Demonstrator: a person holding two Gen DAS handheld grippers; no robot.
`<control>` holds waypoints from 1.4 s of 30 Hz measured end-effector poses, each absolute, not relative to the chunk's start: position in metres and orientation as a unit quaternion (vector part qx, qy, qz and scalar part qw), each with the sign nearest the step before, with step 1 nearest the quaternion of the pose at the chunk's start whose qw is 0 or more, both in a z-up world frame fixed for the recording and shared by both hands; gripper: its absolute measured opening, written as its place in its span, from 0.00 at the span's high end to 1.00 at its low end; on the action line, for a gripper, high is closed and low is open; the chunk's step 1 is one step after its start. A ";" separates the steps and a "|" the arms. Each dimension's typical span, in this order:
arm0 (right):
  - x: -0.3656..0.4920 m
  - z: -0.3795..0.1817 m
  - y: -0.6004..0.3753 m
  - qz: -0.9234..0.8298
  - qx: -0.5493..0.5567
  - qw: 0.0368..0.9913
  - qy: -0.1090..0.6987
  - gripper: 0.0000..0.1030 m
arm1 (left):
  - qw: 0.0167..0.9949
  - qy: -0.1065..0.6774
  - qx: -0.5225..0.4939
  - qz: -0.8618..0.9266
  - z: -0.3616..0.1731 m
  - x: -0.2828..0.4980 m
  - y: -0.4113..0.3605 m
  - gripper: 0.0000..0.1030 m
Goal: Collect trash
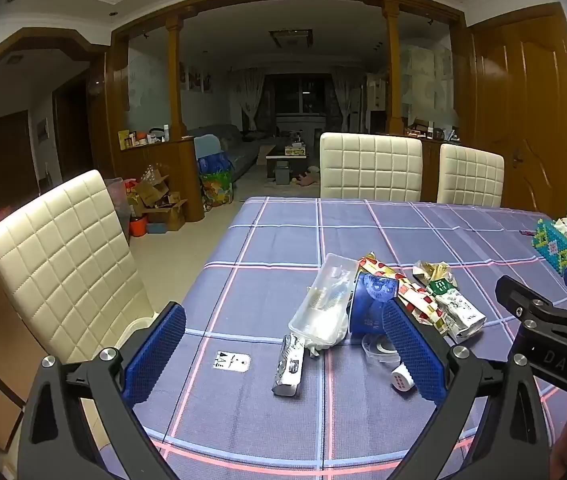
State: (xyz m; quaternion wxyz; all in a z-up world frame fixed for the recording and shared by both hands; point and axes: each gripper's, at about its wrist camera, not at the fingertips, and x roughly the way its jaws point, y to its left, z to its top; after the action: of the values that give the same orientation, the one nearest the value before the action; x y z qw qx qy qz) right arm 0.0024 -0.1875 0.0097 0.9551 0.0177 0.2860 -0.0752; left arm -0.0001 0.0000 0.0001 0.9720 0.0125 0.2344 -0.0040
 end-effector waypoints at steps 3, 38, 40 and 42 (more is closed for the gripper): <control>0.002 0.010 -0.188 -0.075 0.018 0.955 0.287 0.03 | 0.972 0.233 0.017 0.001 0.000 0.000 0.000 0.06; 0.003 0.009 -0.187 -0.074 0.018 0.954 0.289 0.03 | 0.971 0.239 0.015 -0.002 -0.005 0.000 -0.002 0.06; 0.003 0.009 -0.188 -0.075 0.018 0.954 0.289 0.03 | 0.971 0.239 0.015 -0.002 -0.005 0.000 -0.002 0.06; 0.002 0.009 -0.189 -0.074 0.019 0.954 0.290 0.03 | 0.971 0.240 0.014 -0.002 -0.005 0.000 -0.002 0.06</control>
State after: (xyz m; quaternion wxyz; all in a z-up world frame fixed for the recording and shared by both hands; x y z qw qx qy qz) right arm 0.0025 -0.1891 0.0088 0.9540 0.0186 0.2897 -0.0744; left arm 0.0004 -0.0015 -0.0050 0.9708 0.0143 0.2396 -0.0024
